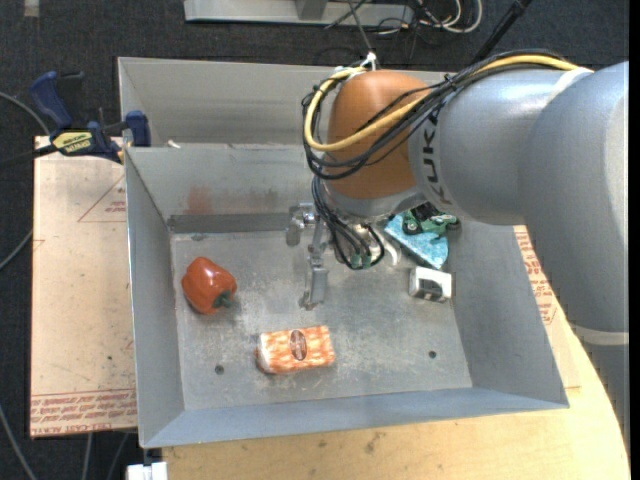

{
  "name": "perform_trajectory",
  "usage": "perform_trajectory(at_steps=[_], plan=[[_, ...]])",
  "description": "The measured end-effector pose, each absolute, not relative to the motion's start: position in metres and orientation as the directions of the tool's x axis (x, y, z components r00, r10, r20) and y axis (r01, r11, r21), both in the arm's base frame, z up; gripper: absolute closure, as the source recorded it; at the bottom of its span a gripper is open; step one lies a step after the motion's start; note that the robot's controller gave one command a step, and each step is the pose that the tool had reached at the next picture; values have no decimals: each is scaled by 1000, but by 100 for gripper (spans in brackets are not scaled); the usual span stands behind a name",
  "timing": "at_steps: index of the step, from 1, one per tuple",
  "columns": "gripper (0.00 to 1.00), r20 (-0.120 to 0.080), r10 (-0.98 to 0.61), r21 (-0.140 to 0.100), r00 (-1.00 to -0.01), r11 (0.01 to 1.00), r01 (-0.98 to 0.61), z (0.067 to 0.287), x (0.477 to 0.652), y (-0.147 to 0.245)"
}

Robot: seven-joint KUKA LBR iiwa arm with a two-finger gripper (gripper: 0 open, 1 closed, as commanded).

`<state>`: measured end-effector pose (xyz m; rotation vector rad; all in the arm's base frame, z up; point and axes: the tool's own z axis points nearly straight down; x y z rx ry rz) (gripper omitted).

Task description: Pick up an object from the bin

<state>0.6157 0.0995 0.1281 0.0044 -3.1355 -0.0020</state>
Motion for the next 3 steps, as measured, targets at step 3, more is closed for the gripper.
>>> perform_trajectory(at_steps=[3], plan=[[0,1,-85,1,-996,996,-85,93,556,72]])
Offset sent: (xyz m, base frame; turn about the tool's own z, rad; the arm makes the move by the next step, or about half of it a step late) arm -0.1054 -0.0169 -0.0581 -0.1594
